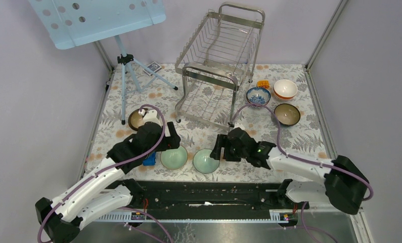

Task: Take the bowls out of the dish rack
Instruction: Reset both arms

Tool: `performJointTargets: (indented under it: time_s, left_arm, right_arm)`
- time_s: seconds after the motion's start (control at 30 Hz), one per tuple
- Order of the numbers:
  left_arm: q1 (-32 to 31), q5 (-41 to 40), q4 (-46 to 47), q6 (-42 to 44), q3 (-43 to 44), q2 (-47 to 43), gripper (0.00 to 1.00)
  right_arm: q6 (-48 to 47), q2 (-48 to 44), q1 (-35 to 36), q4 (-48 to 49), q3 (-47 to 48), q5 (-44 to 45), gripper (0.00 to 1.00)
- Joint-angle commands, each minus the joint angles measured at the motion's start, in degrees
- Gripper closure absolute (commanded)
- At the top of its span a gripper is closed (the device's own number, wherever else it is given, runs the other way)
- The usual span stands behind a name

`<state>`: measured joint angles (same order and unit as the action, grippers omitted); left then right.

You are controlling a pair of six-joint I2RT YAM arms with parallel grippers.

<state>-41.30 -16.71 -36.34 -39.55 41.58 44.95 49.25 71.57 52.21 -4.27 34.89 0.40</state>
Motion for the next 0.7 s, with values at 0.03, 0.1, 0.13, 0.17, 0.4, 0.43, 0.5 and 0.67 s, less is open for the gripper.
performJointTargets:
  time_s: [0.03, 0.1, 0.13, 0.17, 0.4, 0.43, 0.5, 0.67]
  left_arm:
    - [-0.1, -1.7, 0.3, 1.0, 1.7, -0.4, 0.01]
    - [-0.1, -2.7, 0.0, 1.9, 2.8, -1.0, 0.01]
    - [-0.1, -3.8, 0.3, 1.9, 3.2, -1.3, 0.01]
    - [-0.1, -5.5, 0.6, 1.1, 3.5, -1.5, 0.01]
    - [0.0, -10.1, -1.7, -0.5, 8.5, 1.5, 0.01]
    - [-0.1, -8.4, -2.0, 0.9, 9.8, 2.5, 0.01]
    - [-0.1, -6.9, -2.4, 2.2, 11.7, 3.8, 0.01]
    - [-0.1, -8.7, -2.3, 1.6, 12.5, 3.6, 0.01]
  right_arm:
    - [-9.2, -13.4, 0.6, -5.8, 1.9, 5.1, 0.19]
    - [-18.7, -20.1, 0.6, -8.8, 2.6, 7.7, 0.19]
    - [-21.9, -23.7, 0.6, -10.1, 2.8, 9.5, 0.19]
    - [-24.3, -27.0, 0.6, -11.1, 2.7, 11.6, 0.19]
    - [-28.9, -41.9, 0.6, -7.8, -0.4, 40.8, 0.0]
    - [-30.3, -41.9, 0.6, -6.8, 0.2, 42.5, 0.0]
    - [-31.5, -39.0, 0.6, -6.9, 3.4, 44.2, 0.0]
    - [-23.5, -26.1, 0.5, -20.7, 16.5, 52.4, 0.0]
